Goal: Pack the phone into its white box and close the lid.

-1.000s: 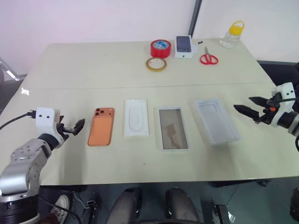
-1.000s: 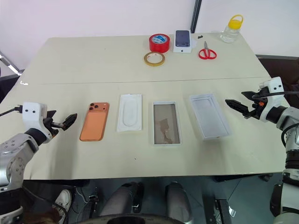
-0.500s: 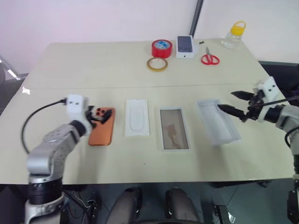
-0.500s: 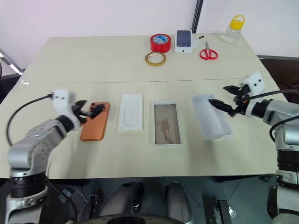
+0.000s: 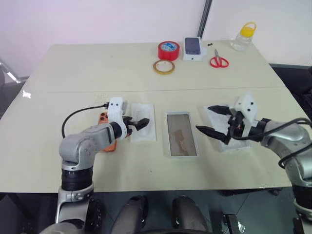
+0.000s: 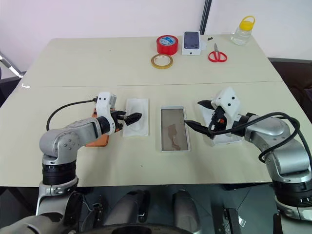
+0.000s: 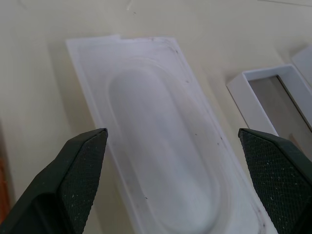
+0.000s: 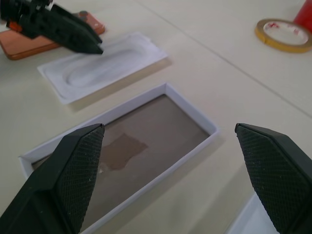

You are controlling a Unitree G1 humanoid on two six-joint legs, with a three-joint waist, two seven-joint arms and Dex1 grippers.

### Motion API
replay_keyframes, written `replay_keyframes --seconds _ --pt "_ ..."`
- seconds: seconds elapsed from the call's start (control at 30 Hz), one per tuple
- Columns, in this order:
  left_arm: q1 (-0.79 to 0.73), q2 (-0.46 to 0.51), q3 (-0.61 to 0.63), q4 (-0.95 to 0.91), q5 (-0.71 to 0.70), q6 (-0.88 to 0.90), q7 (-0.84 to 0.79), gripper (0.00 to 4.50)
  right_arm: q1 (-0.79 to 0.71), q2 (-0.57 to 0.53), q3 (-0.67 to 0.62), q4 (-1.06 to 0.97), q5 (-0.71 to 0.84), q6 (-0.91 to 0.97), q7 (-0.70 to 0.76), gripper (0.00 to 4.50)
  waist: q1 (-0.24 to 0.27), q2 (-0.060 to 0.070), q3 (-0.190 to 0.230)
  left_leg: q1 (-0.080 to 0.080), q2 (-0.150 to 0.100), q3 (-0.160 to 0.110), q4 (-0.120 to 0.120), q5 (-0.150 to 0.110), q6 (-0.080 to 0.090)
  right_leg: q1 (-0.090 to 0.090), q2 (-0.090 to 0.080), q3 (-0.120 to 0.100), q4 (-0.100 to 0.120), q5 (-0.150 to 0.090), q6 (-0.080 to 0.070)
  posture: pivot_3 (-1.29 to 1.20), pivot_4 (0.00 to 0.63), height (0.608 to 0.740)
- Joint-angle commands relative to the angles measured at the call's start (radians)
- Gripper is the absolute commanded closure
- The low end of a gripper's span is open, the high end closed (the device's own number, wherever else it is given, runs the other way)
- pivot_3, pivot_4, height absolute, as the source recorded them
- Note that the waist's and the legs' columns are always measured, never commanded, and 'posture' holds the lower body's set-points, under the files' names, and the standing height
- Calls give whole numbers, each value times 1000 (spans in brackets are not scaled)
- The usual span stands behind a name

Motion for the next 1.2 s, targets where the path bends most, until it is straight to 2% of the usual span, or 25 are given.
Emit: replay_keyframes --seconds 0.03,0.3,0.4,0.63,0.87,0.97,1.2 --pt "-28 -10 27 -7 4 79 42 0 5 4 2 -38 12 -14 -4 15 -1 0 0 0 0 0 0 0 0 0 0 0 0 0 0 0 150 740" --pt "-37 -41 84 -14 -11 201 60 0 -3 9 70 -61 -5 -24 -3 15 -2 0 0 0 0 0 0 0 0 0 0 0 0 0 0 0 150 740" --pt "-32 -64 90 -21 -5 217 62 795 2 -11 102 -73 -28 -43 13 0 0 0 0 0 0 0 0 0 0 0 0 0 0 0 0 0 150 740" --pt "-15 -96 105 -15 23 213 82 4341 42 -70 192 -161 -48 -37 70 0 4 -1 0 0 0 0 0 0 0 0 0 0 0 0 0 0 150 740" --pt "-37 -111 160 29 49 169 106 4431 44 -117 371 -165 -175 -29 76 0 4 -2 0 1 0 0 0 0 0 1 0 0 0 0 0 0 150 740" --pt "-54 -126 210 35 39 153 107 4500 21 -107 427 -145 -205 -17 83 844 3 -2 0 1 0 0 0 0 0 1 0 0 0 0 0 0 150 740" --pt "-76 -136 277 17 14 140 102 4500 -53 -72 490 -112 -267 -46 85 4438 8 -2 1 1 0 0 1 0 0 1 0 0 0 0 0 0 150 740"
